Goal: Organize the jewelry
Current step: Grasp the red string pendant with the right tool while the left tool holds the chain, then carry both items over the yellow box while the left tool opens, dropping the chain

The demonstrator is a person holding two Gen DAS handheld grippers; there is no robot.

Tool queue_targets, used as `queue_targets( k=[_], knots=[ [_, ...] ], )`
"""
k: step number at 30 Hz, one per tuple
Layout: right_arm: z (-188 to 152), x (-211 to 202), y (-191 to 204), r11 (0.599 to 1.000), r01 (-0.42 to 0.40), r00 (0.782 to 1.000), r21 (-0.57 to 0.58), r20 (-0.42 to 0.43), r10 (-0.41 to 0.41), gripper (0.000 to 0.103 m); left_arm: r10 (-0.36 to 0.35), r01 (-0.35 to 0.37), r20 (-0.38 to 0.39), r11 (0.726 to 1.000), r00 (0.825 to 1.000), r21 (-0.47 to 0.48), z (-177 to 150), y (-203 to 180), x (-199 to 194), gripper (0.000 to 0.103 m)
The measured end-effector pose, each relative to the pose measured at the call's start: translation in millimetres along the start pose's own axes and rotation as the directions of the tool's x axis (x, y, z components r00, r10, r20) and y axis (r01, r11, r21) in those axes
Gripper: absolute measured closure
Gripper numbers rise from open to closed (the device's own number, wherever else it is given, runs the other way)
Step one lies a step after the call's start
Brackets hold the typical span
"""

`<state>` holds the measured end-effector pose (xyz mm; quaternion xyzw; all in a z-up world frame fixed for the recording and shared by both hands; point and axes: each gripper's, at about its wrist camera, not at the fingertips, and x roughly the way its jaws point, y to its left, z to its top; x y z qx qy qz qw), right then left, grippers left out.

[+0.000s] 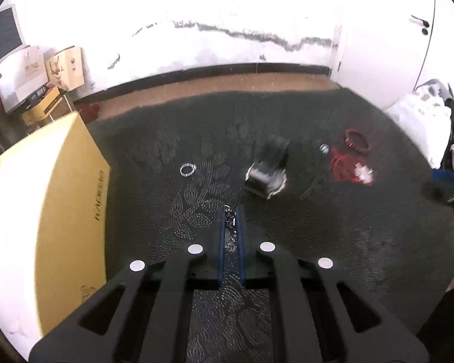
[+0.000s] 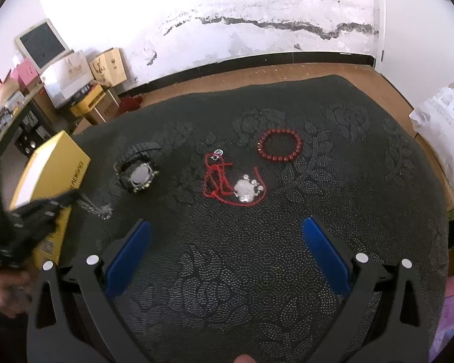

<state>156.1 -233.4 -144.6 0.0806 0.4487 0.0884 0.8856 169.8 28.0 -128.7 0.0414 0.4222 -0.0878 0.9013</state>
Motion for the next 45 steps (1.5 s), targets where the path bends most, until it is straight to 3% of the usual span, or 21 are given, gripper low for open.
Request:
queue_targets(
  k=[6, 13, 15, 22, 23, 25, 26, 29, 32, 37, 45],
  knots=[
    [-9.0, 24.4, -4.9, 0.998, 0.045, 0.998, -0.038, -0.05, -0.047, 0.006, -0.031, 0.031, 0.004, 0.999, 0.999, -0.039, 0.0, -0.7, -15.2, 0.096],
    [-16.0, 70.9, -23.0, 0.981, 0.162, 0.976, -0.103, -0.129, -0.175, 0.006, -0.066, 0.066, -0.008, 0.998, 0.998, -0.023, -2.9, -15.0, -9.6, 0.096],
    [-14.6, 83.9, -26.4, 0.984, 0.147, 0.977, -0.105, -0.14, -0.161, 0.011, -0.082, 0.082, -0.019, 0.996, 0.996, -0.027, -2.7, -16.7, -5.2, 0.096],
    [5.0, 115.1, -12.5, 0.977, 0.126, 0.99, -0.174, -0.035, -0.134, 0.011, -0.092, 0.091, -0.028, 0.996, 0.995, -0.018, -4.9, -22.3, 0.4, 0.096],
    [7.7, 117.7, -11.0, 0.976, 0.123, 0.991, -0.182, -0.029, -0.13, 0.015, -0.097, 0.096, -0.032, 0.995, 0.995, -0.025, -5.5, -22.0, 1.4, 0.096],
    [11.4, 118.0, -8.1, 0.976, 0.107, 0.993, -0.188, -0.017, -0.113, 0.036, -0.104, 0.102, -0.047, 0.994, 0.993, -0.042, -5.0, -19.2, 4.0, 0.096],
    [13.8, 115.4, -5.6, 0.977, 0.111, 0.993, -0.185, -0.013, -0.115, 0.071, -0.101, 0.098, -0.053, 0.994, 0.993, -0.048, -4.7, -17.9, 4.8, 0.096],
    [19.7, 114.9, -2.6, 0.98, 0.119, 0.99, -0.16, -0.054, -0.129, 0.077, -0.087, 0.083, -0.061, 0.995, 0.994, -0.06, -1.6, -15.4, 5.6, 0.096],
    [24.6, 99.9, 7.5, 0.981, 0.125, 0.99, -0.146, -0.048, -0.134, 0.077, -0.071, 0.066, -0.062, 0.995, 0.996, -0.071, 5.2, -12.9, 1.1, 0.096],
    [41.0, 31.8, 43.7, 0.981, 0.104, 0.995, -0.163, 0.008, -0.104, 0.077, -0.014, 0.012, -0.033, 0.997, 0.999, -0.07, 16.7, -13.1, -21.8, 0.096],
    [63.7, -74.3, 122.0, 0.973, 0.046, 0.996, -0.224, 0.083, -0.027, 0.077, 0.042, -0.041, 0.031, 0.998, 0.999, -0.056, 35.2, -2.2, -97.7, 0.096]
  ],
)
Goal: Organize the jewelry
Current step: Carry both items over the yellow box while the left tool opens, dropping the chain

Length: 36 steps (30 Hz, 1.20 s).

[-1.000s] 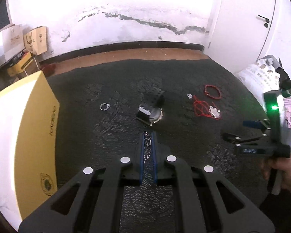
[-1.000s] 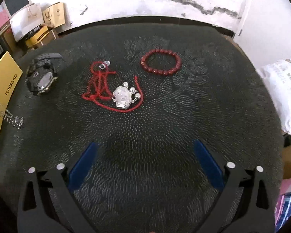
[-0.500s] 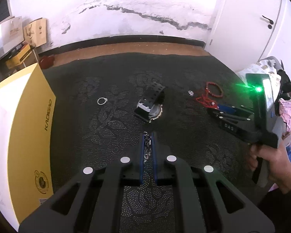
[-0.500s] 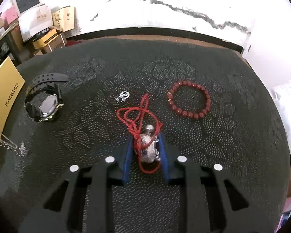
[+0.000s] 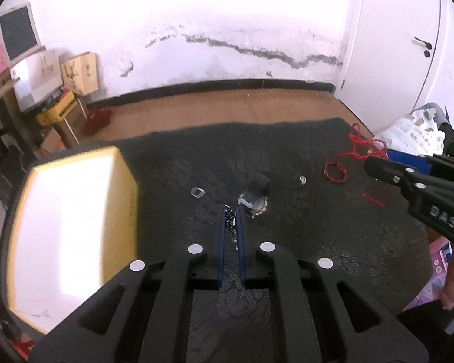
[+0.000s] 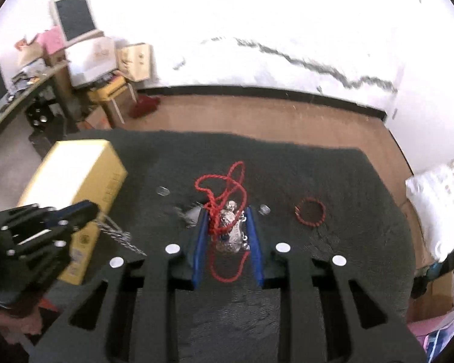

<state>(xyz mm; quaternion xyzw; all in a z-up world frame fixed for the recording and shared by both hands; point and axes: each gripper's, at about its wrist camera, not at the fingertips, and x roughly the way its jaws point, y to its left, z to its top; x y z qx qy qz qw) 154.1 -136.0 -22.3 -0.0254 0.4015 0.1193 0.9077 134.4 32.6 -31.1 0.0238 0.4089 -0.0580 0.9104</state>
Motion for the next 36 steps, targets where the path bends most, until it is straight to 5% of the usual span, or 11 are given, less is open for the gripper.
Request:
queue_targets(
  k=[9, 18, 26, 32, 36],
  knots=[
    [31.4, -55.2, 105.5, 0.993, -0.071, 0.996, -0.096, 0.044, 0.075, 0.077, 0.085, -0.081, 0.072, 0.995, 0.994, -0.053, 11.9, 68.8, -81.6, 0.096],
    [42.2, -40.5, 217.6, 0.969, -0.166, 0.985, -0.181, 0.007, 0.17, 0.077, 0.208, -0.194, 0.082, 0.97, 0.975, -0.147, 0.4, 159.1, -111.9, 0.096],
    [39.0, 11.6, 287.0, 0.951, -0.219, 0.976, -0.219, -0.063, 0.211, 0.077, 0.253, -0.243, 0.014, 0.943, 0.967, -0.227, -30.2, 216.3, -66.8, 0.096],
    [30.3, 60.4, 301.2, 0.949, -0.226, 0.972, -0.221, -0.118, 0.205, 0.077, 0.185, -0.203, -0.087, 0.924, 0.979, -0.325, -56.9, 234.6, 4.0, 0.096],
    [25.7, 85.4, 305.5, 0.944, -0.222, 0.97, -0.243, -0.149, 0.19, 0.077, 0.213, -0.244, -0.13, 0.917, 0.968, -0.314, -73.8, 235.7, 34.9, 0.096]
  ],
)
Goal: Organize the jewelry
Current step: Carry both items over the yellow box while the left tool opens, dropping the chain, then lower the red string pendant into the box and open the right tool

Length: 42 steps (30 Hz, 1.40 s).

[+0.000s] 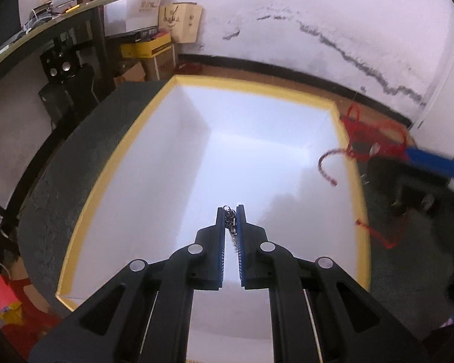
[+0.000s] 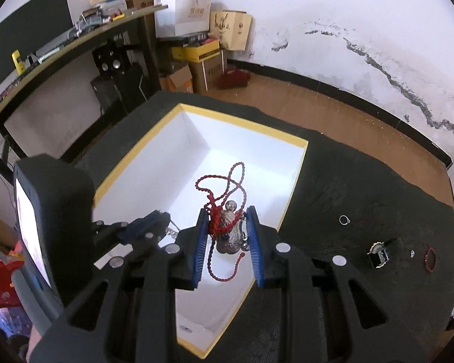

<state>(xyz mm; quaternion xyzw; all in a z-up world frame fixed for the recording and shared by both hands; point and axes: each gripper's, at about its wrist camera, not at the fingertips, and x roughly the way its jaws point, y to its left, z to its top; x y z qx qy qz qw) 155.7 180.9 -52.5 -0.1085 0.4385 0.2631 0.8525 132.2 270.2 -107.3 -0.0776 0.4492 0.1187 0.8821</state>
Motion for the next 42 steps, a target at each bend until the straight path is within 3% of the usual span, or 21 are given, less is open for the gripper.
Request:
queue_targets(
  k=[7, 23, 24, 26, 27, 31, 42],
  knots=[
    [0.0, 34.1, -12.0, 1.0, 0.009, 0.999, 0.009, -0.04, -0.009, 0.077, 0.015, -0.014, -0.039, 1.0, 0.999, 0.014, -6.4, 2.2, 23.0, 0.096],
    [2.7, 37.9, -15.2, 1.0, 0.013, 0.999, 0.016, -0.043, -0.012, 0.077, 0.011, -0.01, -0.041, 1.0, 0.999, 0.029, -13.8, 0.3, 21.2, 0.095],
    [3.6, 37.7, -15.7, 1.0, 0.014, 0.999, 0.016, -0.044, -0.013, 0.077, 0.006, -0.005, -0.04, 1.0, 0.999, 0.026, -14.0, 0.1, 19.8, 0.09],
    [5.8, 37.8, -17.1, 1.0, 0.012, 0.999, 0.02, -0.043, -0.011, 0.077, -0.004, 0.004, -0.039, 1.0, 0.999, 0.015, -14.8, 0.3, 16.4, 0.05],
    [7.0, 38.4, -17.3, 1.0, 0.011, 0.999, 0.021, -0.043, -0.011, 0.077, -0.004, 0.004, -0.022, 1.0, 1.0, 0.012, -14.2, 0.4, 12.5, 0.017],
    [10.4, 45.4, -18.0, 1.0, 0.008, 0.998, 0.024, -0.056, -0.006, 0.077, 0.0, -0.001, 0.031, 1.0, 1.0, 0.01, -14.8, -0.2, -1.0, 0.013],
    [22.2, 104.1, -3.7, 1.0, -0.021, 0.987, -0.001, -0.157, 0.02, 0.077, -0.028, 0.029, 0.016, 0.999, 0.999, -0.04, -17.0, 17.5, -5.0, 0.013]
  ],
)
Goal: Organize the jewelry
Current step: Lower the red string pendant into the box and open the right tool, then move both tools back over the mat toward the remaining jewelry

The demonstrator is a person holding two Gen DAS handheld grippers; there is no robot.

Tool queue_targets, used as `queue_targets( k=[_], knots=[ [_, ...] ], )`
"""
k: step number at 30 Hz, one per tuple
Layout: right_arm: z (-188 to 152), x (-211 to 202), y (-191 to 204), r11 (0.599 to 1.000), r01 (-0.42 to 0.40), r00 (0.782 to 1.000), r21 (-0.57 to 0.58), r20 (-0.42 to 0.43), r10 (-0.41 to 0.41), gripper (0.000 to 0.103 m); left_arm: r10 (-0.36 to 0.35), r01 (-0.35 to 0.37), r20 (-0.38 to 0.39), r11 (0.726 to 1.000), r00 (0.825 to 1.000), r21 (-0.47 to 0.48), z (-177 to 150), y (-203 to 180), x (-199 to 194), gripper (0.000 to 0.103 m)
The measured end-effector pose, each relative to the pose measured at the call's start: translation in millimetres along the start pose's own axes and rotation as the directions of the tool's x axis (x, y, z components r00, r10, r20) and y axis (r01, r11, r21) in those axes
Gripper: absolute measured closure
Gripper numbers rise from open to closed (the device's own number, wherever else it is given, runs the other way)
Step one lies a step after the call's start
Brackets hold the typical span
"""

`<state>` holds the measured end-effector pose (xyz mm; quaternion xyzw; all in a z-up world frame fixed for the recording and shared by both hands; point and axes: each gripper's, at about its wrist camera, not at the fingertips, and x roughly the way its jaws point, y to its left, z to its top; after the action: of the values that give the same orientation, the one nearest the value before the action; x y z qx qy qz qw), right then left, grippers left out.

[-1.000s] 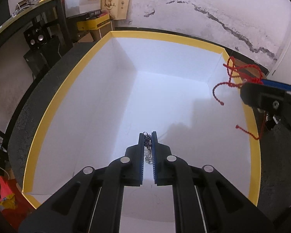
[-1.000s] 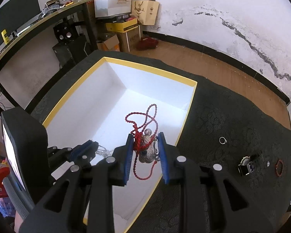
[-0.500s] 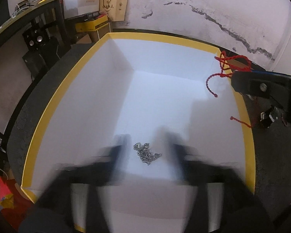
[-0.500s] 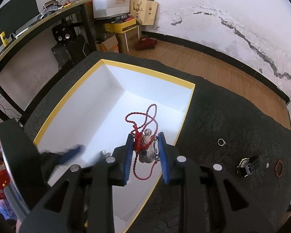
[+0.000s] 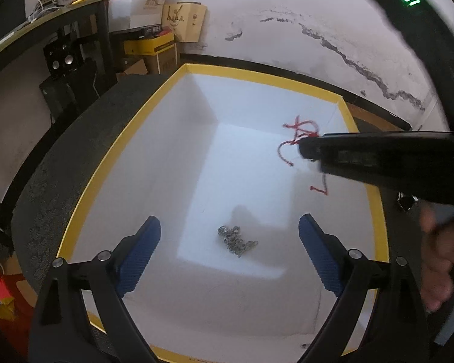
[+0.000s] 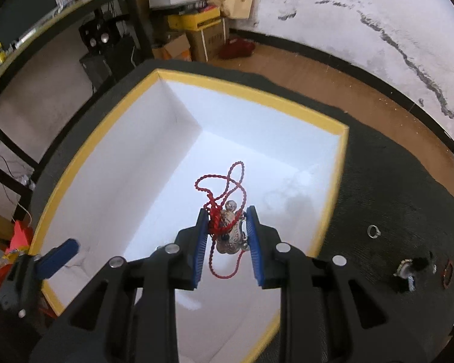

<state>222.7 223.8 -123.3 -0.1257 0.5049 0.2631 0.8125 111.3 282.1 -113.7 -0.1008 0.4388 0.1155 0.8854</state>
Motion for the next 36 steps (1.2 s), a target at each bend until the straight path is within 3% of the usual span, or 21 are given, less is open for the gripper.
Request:
queue_targets(
  k=[4, 14, 16, 18, 20, 24, 28, 31, 36],
  knots=[
    [6.6, 19.5, 5.8, 0.999, 0.021, 0.999, -0.024, -0.043, -0.022, 0.077, -0.006, 0.006, -0.011, 1.0, 1.0, -0.004, -1.6, 2.5, 2.1, 0.013],
    [5.6, 25.6, 12.8, 0.994, 0.064, 0.997, -0.085, -0.027, -0.067, 0.076, -0.017, 0.017, -0.007, 1.0, 1.0, 0.017, -2.9, -1.9, -1.6, 0.013],
    [3.0, 21.7, 15.8, 0.994, 0.067, 0.997, -0.087, -0.016, -0.069, 0.063, -0.015, 0.015, -0.001, 1.0, 1.0, 0.014, -4.2, -1.4, -2.6, 0.013],
    [3.4, 13.9, 16.6, 0.995, 0.054, 0.998, -0.089, 0.022, -0.052, 0.019, -0.008, 0.007, 0.008, 1.0, 1.0, 0.015, -4.3, -1.0, -4.2, 0.013],
    [3.8, 6.8, 18.7, 0.994, 0.043, 0.998, -0.105, 0.044, -0.038, 0.008, -0.005, 0.004, 0.016, 1.0, 1.0, 0.021, -4.0, -2.0, -5.7, 0.013],
    [2.4, -10.5, 16.2, 0.993, 0.032, 0.998, -0.112, 0.062, -0.026, 0.008, -0.011, 0.01, 0.043, 1.0, 0.999, 0.024, -1.8, -5.1, -11.5, 0.013],
    [-5.9, -57.0, -6.6, 0.996, 0.024, 0.989, -0.084, 0.149, -0.011, 0.007, -0.021, 0.019, 0.079, 0.999, 0.997, 0.034, 0.3, -14.9, -19.5, 0.013],
    [-26.8, -103.1, -45.9, 0.999, 0.024, 0.973, -0.029, 0.231, -0.017, 0.007, -0.035, 0.027, 0.125, 0.998, 0.992, 0.064, 1.9, -31.5, -30.5, 0.013],
    [-110.1, -158.4, -157.4, 0.98, 0.081, 0.95, 0.183, 0.284, -0.132, 0.007, -0.102, 0.085, 0.178, 0.991, 0.979, 0.103, 6.6, -74.8, -50.0, 0.011]
  ],
)
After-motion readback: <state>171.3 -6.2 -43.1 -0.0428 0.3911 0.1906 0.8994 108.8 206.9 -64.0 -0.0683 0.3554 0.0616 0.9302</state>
